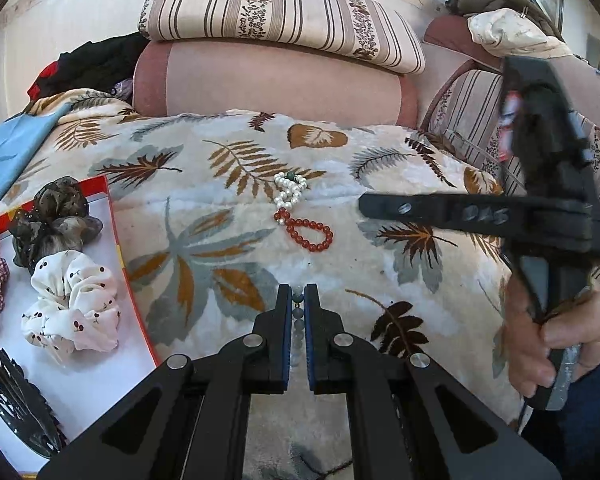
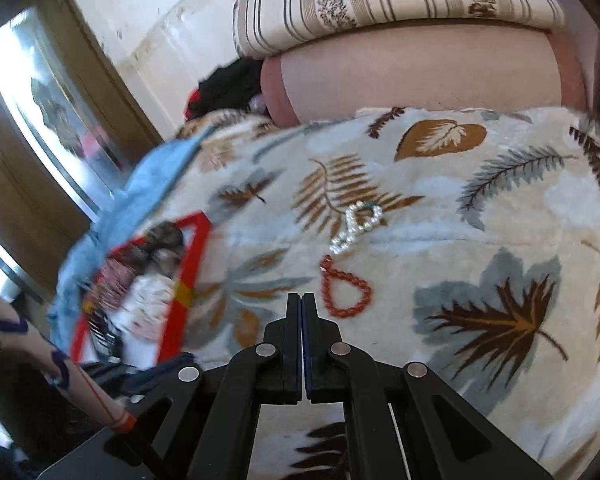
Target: Organize jewelry
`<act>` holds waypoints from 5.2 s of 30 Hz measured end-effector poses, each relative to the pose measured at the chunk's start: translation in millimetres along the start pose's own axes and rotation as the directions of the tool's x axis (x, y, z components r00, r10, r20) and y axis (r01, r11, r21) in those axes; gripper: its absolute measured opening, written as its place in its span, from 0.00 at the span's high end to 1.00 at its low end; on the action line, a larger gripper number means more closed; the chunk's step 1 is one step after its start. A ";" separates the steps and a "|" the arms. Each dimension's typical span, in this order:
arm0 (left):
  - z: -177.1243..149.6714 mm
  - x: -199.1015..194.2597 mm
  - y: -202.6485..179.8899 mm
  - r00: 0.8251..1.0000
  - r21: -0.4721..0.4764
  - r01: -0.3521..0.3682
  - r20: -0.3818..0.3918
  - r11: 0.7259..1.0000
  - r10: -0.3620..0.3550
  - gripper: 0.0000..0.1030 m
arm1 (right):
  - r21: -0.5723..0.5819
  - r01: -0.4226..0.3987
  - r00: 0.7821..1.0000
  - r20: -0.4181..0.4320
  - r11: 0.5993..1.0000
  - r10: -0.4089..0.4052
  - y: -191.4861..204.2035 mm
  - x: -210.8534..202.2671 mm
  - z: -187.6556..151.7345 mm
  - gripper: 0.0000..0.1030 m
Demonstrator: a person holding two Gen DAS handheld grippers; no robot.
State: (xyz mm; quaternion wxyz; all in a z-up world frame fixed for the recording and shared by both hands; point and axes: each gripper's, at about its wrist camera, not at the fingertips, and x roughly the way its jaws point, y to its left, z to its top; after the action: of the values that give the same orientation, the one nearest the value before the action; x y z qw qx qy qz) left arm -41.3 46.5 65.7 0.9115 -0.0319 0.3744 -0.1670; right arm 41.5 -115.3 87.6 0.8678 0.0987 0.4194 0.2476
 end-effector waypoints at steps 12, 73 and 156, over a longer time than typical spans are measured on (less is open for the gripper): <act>0.0 4.0 1.8 1.000 0.006 -0.001 -0.017 1.000 0.001 0.95 | -0.074 0.101 0.980 -0.165 0.992 -0.112 -11.5 92.6 14.7 0.86; 6.6 -108.4 61.1 0.968 -0.076 -0.061 0.238 0.995 0.078 0.95 | 0.088 -0.340 0.938 0.100 0.936 0.331 71.3 -46.2 -26.0 0.92; -63.9 -90.5 201.8 0.787 -0.220 -0.614 -0.102 0.758 0.609 0.95 | -0.349 0.127 0.987 -0.051 0.929 -0.155 186.9 90.2 -70.8 0.92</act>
State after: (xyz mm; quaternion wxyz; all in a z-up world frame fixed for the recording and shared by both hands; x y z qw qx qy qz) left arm -89.1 270.7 43.7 0.9006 -0.0164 0.3926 0.1858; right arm -30.9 88.7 52.6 0.8701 -0.0946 0.4092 0.2578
